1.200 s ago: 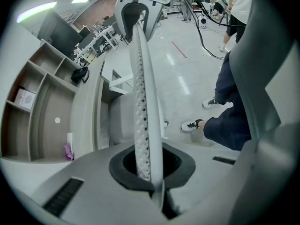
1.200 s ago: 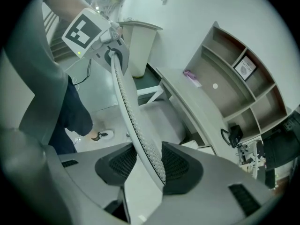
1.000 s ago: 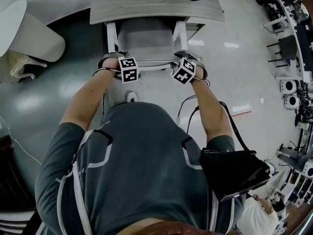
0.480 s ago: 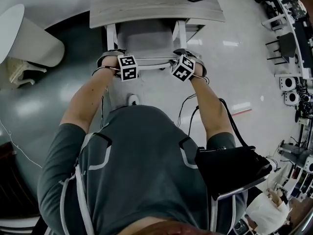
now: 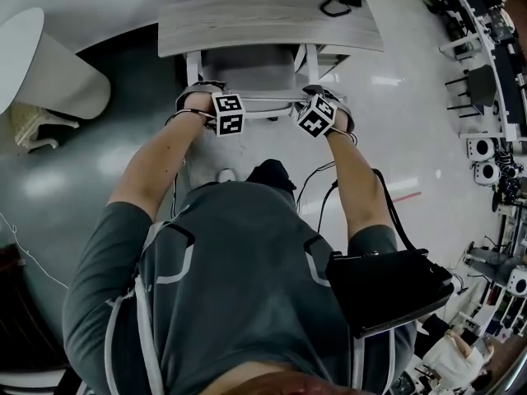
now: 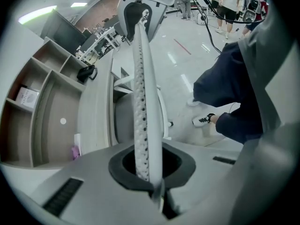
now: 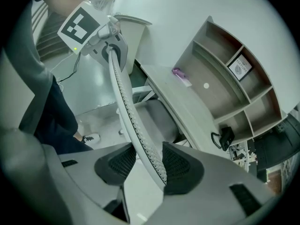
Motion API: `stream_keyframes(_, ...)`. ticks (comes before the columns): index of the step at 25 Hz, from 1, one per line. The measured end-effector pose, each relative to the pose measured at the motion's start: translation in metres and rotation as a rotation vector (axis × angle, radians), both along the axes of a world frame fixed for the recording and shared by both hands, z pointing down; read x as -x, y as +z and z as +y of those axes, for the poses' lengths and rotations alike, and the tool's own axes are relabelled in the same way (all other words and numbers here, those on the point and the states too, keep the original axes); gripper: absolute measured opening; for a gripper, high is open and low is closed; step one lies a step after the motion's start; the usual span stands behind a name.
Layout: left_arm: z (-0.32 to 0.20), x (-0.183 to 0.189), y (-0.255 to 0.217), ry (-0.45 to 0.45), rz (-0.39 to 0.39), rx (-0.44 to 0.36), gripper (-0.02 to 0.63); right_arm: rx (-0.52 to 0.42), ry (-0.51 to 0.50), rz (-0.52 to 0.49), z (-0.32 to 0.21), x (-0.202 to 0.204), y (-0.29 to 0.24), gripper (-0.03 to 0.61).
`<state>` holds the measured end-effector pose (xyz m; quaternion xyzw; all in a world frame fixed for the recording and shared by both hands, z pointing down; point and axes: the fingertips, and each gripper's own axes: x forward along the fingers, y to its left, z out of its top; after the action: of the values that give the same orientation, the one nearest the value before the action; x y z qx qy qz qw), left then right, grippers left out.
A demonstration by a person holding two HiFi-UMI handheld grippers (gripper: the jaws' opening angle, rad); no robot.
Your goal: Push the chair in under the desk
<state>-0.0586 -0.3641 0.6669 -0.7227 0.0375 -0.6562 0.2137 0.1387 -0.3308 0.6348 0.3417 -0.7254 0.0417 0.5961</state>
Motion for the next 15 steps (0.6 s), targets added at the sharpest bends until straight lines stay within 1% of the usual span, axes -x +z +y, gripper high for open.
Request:
stream_keyframes(2, -0.009, 0.000, 0.000, -0.002, -0.004, 0.007, 0.014, 0.002, -0.009, -0.002, -0.009, 0.000, 0.000, 0.187)
stream_keyframes(5, -0.030, -0.004, -0.002, -0.007, -0.002, -0.005, 0.012, -0.008, -0.021, 0.002, -0.031, -0.005, -0.001, 0.186)
stream_keyframes(11, -0.064, -0.007, 0.002, -0.029, -0.014, 0.023, 0.014, 0.021, -0.066, -0.006, -0.065, -0.008, 0.002, 0.179)
stream_keyframes(15, -0.088, -0.012, 0.001, -0.037, -0.008, 0.016, 0.014, 0.026, -0.088, -0.007, -0.092, -0.014, 0.002, 0.176)
